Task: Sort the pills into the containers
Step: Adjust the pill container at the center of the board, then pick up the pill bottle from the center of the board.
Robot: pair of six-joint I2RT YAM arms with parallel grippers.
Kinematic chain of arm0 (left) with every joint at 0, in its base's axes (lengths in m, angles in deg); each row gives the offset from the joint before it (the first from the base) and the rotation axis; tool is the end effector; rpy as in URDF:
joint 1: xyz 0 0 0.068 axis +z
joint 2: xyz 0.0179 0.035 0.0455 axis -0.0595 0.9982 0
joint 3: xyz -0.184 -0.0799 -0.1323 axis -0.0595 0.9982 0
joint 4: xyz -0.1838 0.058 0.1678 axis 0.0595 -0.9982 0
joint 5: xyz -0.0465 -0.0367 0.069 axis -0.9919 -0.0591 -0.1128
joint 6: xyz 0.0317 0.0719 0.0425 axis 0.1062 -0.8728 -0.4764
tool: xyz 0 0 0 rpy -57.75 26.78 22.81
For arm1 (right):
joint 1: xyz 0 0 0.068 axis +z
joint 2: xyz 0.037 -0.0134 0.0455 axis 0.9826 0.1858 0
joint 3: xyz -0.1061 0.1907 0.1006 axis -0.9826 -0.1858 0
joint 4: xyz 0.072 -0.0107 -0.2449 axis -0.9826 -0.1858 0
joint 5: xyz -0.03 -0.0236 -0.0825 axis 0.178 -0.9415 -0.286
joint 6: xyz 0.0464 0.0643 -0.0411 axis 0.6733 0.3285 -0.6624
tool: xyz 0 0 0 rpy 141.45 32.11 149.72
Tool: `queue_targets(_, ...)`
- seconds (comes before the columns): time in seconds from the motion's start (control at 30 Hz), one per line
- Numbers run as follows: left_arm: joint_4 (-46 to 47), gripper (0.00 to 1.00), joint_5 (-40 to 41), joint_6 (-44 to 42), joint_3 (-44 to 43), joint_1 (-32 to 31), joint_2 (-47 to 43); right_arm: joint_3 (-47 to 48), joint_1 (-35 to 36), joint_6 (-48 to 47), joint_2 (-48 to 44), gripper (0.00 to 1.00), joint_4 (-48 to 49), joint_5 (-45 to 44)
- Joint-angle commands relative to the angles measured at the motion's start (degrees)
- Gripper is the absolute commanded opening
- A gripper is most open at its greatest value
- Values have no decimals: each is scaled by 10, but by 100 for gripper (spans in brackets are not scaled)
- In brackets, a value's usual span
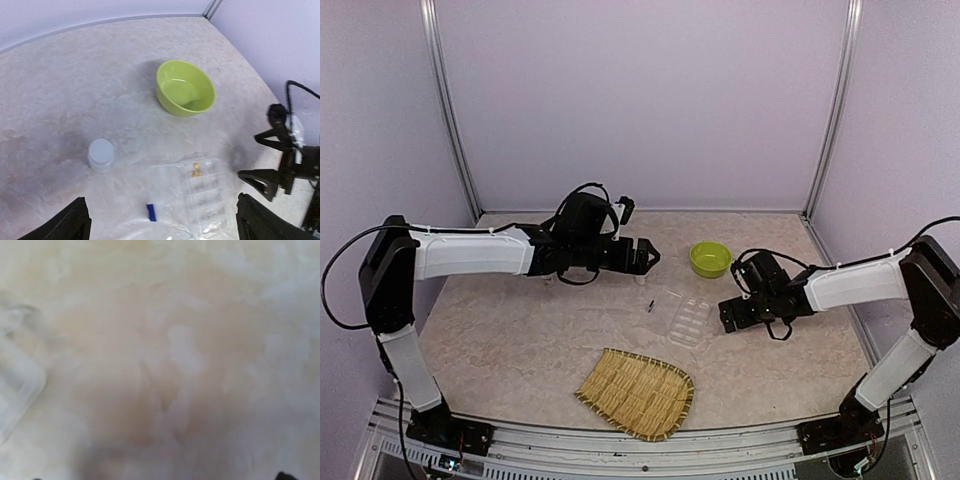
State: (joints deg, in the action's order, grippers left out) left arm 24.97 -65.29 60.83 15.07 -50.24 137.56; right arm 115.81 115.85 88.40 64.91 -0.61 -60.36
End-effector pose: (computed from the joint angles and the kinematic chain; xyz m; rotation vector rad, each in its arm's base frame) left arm 0.2958 -0.3232 0.1926 0.5066 2.1584 -0.7745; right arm 0.2624 0.1704 0.0819 -0.2522 2.5000 0.0921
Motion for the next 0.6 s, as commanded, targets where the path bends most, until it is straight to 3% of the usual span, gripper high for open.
queue_targets(0.0, -73, 99, 85, -64, -57, 7, 57, -21, -1, 11, -52, 100, -10, 18)
queue_targets(0.2, -99, 99, 135, -88, -122, 17, 128, -34, 7, 15, -93, 100, -19, 31)
queue_targets(0.57, -101, 82, 131, -104, -191, 36, 228, -44, 36, 31, -138, 100, -33, 38)
